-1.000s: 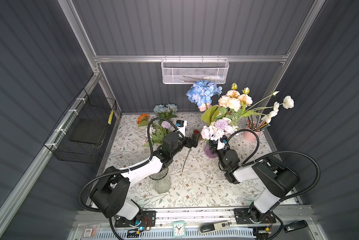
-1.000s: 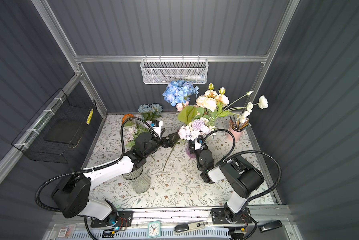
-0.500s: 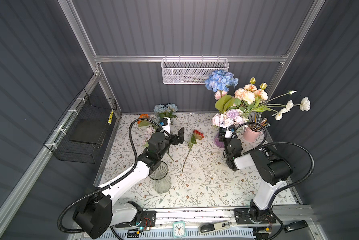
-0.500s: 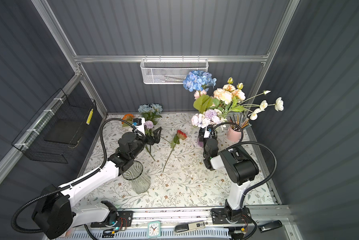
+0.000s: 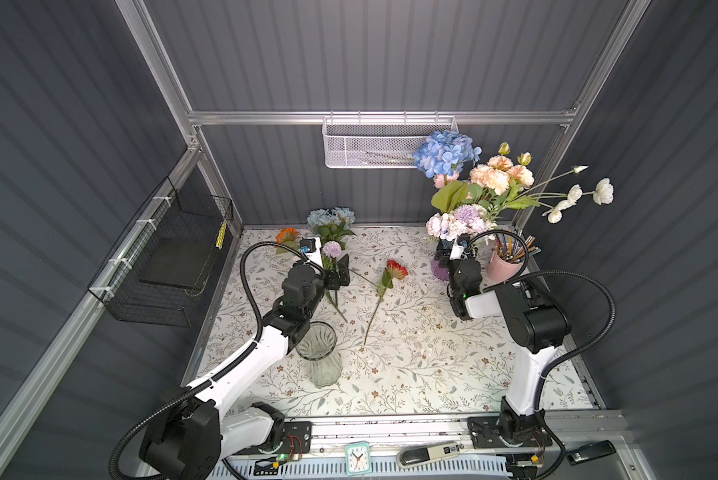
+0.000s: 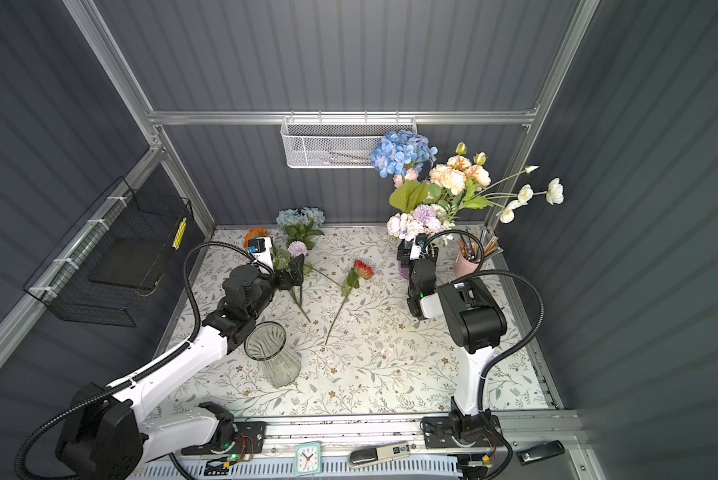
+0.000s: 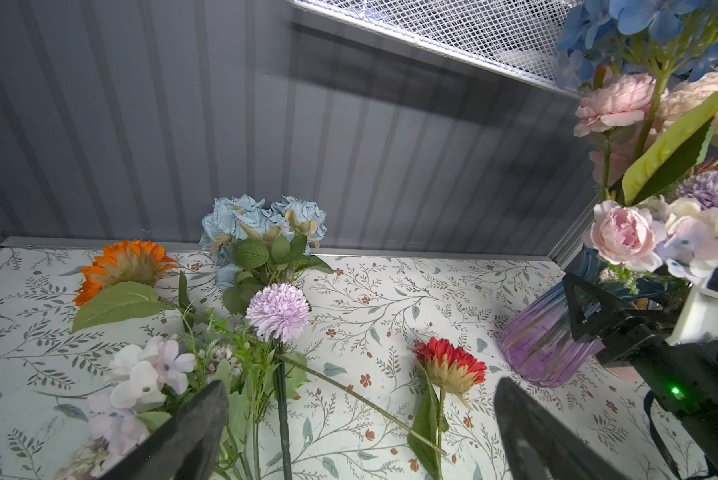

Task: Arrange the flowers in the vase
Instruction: 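Grasp the clear glass vase with the right gripper while the left moves to the pile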

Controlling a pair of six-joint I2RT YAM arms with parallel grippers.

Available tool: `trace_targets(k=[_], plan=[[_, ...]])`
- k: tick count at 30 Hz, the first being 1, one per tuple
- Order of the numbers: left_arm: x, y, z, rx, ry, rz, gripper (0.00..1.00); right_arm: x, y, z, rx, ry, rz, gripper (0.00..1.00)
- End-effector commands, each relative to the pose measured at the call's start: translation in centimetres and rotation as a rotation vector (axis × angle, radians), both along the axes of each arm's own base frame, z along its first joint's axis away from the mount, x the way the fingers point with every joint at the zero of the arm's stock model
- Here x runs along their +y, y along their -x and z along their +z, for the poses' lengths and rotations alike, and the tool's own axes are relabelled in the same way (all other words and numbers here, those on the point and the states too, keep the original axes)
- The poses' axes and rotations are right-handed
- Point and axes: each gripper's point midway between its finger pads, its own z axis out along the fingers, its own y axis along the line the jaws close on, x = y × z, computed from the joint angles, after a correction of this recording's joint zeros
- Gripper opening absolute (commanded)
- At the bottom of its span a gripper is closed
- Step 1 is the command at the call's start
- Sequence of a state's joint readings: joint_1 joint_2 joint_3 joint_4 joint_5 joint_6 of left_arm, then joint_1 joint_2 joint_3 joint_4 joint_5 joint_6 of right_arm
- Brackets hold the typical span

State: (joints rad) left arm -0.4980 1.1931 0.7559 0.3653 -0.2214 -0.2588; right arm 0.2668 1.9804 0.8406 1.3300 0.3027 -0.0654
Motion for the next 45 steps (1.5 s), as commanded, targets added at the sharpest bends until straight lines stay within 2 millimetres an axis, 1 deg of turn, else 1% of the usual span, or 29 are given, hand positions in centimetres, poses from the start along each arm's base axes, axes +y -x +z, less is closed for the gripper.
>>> trace_targets(k=[1,4,7,10,12,15,17,21,23,26,28,29,32,35,39,42,45], plan=[[0.6,0.0,0.3,-0.01,0.018,0.021,1.0,0.6,1.3,1.0,-0.004,-0.008,0.019,0.89],[0.5,-0.1,0.5,-0.015,0.029,0.018,1.0,1.0,2.6,0.8,0.033,-0.022,0.034,0.94],[0.4,-0.3,0.6,-0.021,0.036,0.014,1.0,1.3,3.5,-0.3,0.114,-0.026,0.042,0.98],[0.5,-0.6,0.7,-0.023,0.046,0.019,1.0,2.1,5.5,-0.9,0.157,-0.052,0.08,0.99],[0.9,-0.9,0.7,-0.016,0.063,0.028,1.0,3.2,7.2,-1.3,0.19,-0.054,0.13,0.99],[2.0,-1.4,0.6,0.003,0.11,0.044,1.0,6.2,10.4,-2.1,0.272,-0.024,0.24,0.99],[2.8,-1.7,0.4,0.015,0.142,0.059,1.0,8.5,13.1,-2.5,0.315,-0.017,0.33,0.99],[4.3,-1.9,0.0,0.029,0.178,0.096,1.0,13.6,18.7,-2.4,0.361,0.01,0.557,0.99],[5.0,-2.0,-0.3,0.043,0.193,0.115,1.0,16.5,21.7,-2.0,0.386,0.014,0.698,0.99],[5.9,-2.1,-0.9,0.063,0.21,0.14,1.0,20.3,26.0,-0.8,0.393,0.019,0.89,0.99],[6.4,-2.0,-1.4,0.074,0.218,0.154,1.0,22.6,28.5,0.0,0.386,0.031,1.001,0.99],[6.6,-2.0,-1.5,0.079,0.224,0.163,1.0,23.7,29.8,0.4,0.383,0.041,1.054,0.99],[7.4,-2.0,-2.3,0.102,0.243,0.186,1.0,26.3,32.4,1.7,0.355,0.054,1.178,0.99],[7.9,-2.0,-2.7,0.113,0.255,0.201,1.0,28.4,33.6,2.7,0.31,0.049,1.255,0.99],[8.1,-1.8,-3.1,0.125,0.262,0.206,1.0,32.0,34.4,3.6,0.234,0.024,1.349,0.99],[8.2,-1.6,-3.3,0.133,0.259,0.209,1.0,34.7,35.2,3.8,0.188,0.019,1.408,0.99],[8.4,-1.2,-3.1,0.124,0.25,0.211,1.0,36.5,35.6,3.2,0.16,0.023,1.436,0.99]])
